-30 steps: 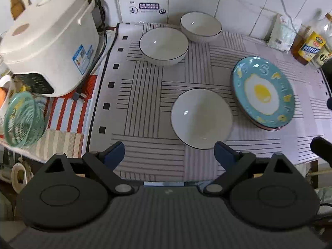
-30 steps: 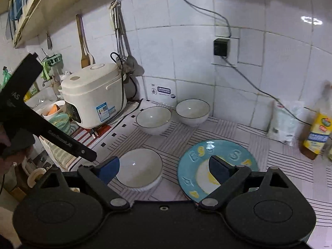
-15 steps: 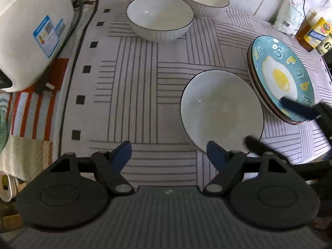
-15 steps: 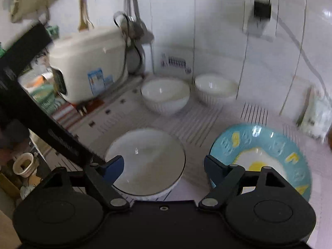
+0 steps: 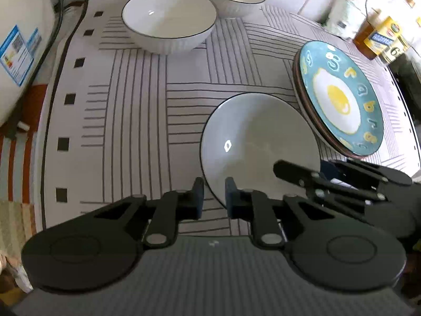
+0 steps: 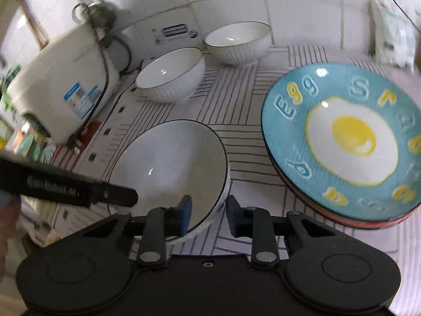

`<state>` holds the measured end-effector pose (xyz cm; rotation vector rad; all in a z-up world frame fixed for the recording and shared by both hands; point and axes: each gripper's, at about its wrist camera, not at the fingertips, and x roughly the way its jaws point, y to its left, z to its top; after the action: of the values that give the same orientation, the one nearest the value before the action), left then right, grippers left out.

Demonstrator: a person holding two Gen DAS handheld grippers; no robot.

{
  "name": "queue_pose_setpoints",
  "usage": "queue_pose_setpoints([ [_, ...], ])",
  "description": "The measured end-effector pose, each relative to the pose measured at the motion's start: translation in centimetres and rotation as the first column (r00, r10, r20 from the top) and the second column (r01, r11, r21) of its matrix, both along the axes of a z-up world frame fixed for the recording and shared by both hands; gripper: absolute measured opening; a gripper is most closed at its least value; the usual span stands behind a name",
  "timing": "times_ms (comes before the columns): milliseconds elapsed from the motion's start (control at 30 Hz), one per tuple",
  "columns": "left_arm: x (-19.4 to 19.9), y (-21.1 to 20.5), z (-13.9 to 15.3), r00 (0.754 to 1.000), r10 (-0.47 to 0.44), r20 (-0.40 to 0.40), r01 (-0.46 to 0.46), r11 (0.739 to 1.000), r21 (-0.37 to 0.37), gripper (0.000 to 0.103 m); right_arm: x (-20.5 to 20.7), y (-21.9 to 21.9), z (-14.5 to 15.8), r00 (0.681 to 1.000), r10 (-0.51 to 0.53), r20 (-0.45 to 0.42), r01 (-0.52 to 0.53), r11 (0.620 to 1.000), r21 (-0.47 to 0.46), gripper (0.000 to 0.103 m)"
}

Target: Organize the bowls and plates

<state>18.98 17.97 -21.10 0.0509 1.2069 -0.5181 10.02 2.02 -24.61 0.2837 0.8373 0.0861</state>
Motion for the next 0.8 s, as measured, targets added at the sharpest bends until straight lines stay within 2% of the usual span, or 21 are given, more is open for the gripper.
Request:
queue_pose_setpoints([
  [133, -0.2, -0.1, 0.2, 1.000, -0.017, 0.008, 0.017, 1.000, 0.021, 0.015, 0.7, 0.1, 0.0, 0.999, -0.037, -0.016, 0.037, 0.999, 0.010, 0.025],
  [300, 0.1, 1.0, 0.5, 1.000, -0.003, -0.012, 0.004, 1.000, 0.020, 0.015, 1.3, 0.6, 1.2, 1.000, 0.002, 0.006, -0.002, 1.000, -0.003, 0.024],
  [500, 1.6, 1.7, 1.0, 1.000, 0.025, 0.017, -0.026, 0.999, 0.047, 0.015, 3.7, 1.5, 2.4, 0.999, 0.042, 0.005, -0.042, 0.999, -0.019, 0.024],
  [633, 2.8, 1.7, 1.0, 0.999, 0.031, 0.010, -0.031, 0.999, 0.031, 0.015, 5.2, 1.7, 2.2, 1.000, 0.029, -0.007, -0.029, 1.000, -0.002, 0.024],
  [733, 3.2, 1.3, 0.8, 0.999, 0.027, 0.025, -0.028, 0.999, 0.038, 0.015, 5.6, 0.9, 1.8, 1.000, -0.008, -0.019, 0.009, 0.999, 0.053, 0.024],
  [800, 3.5, 1.2, 0.6, 0.999, 0.031, 0.022, -0.032, 0.999, 0.039, 0.015, 5.9, 0.8, 1.6, 1.000, -0.012, -0.014, 0.012, 0.999, 0.046, 0.024],
])
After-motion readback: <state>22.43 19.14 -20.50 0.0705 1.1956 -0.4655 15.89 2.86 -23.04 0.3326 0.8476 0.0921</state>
